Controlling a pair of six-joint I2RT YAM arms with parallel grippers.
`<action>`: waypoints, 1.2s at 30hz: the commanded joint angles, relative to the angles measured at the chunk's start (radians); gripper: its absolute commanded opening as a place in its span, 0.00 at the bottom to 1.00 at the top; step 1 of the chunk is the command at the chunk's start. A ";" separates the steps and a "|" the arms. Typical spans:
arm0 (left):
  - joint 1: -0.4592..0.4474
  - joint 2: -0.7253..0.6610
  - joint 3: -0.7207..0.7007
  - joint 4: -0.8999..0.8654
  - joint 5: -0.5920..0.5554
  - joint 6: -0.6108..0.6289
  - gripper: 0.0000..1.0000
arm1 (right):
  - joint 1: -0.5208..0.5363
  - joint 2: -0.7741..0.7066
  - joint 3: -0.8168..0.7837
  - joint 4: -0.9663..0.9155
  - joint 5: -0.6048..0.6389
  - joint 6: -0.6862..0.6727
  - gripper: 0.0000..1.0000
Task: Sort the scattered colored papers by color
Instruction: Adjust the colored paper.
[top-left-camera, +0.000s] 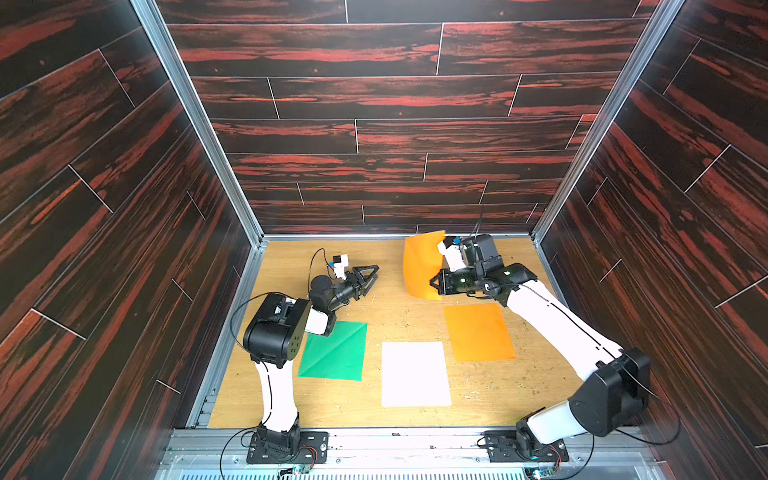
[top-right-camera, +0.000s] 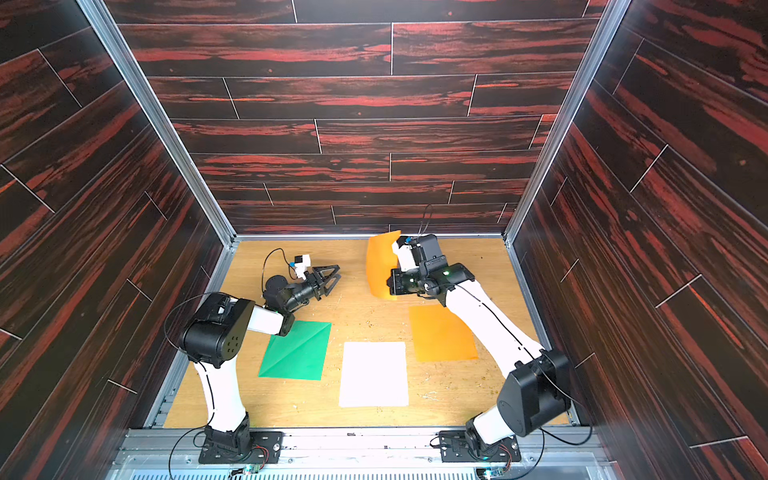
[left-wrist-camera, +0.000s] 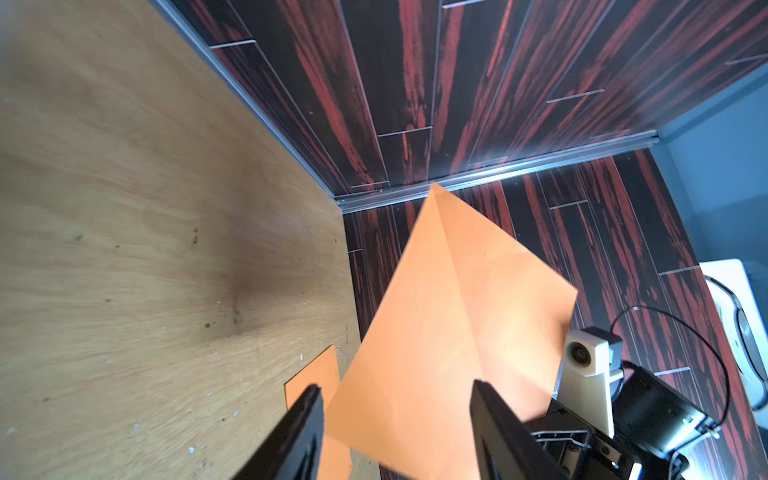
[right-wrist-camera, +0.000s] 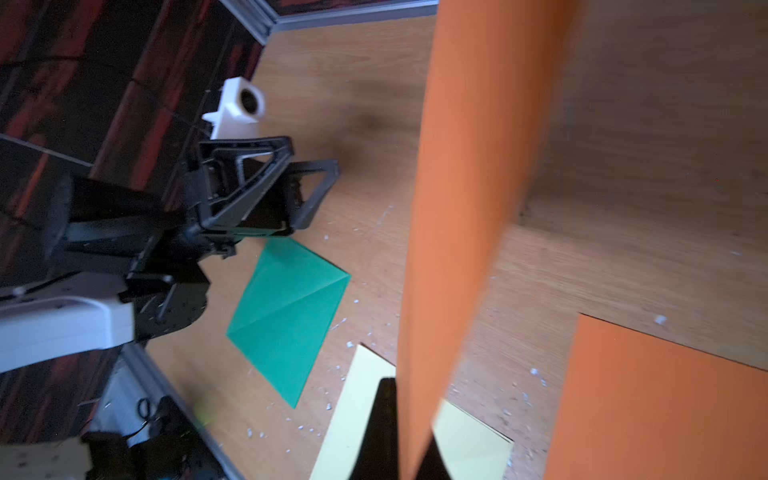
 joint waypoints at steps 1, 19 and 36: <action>0.002 -0.043 0.019 0.035 0.053 0.029 0.61 | 0.012 0.024 0.010 0.047 -0.191 -0.019 0.00; 0.013 -0.028 0.003 0.035 0.123 0.057 0.61 | 0.040 -0.018 -0.027 0.143 -0.428 0.013 0.00; 0.008 -0.094 -0.030 0.035 0.114 -0.026 0.62 | 0.067 0.080 0.050 0.247 -0.543 0.006 0.00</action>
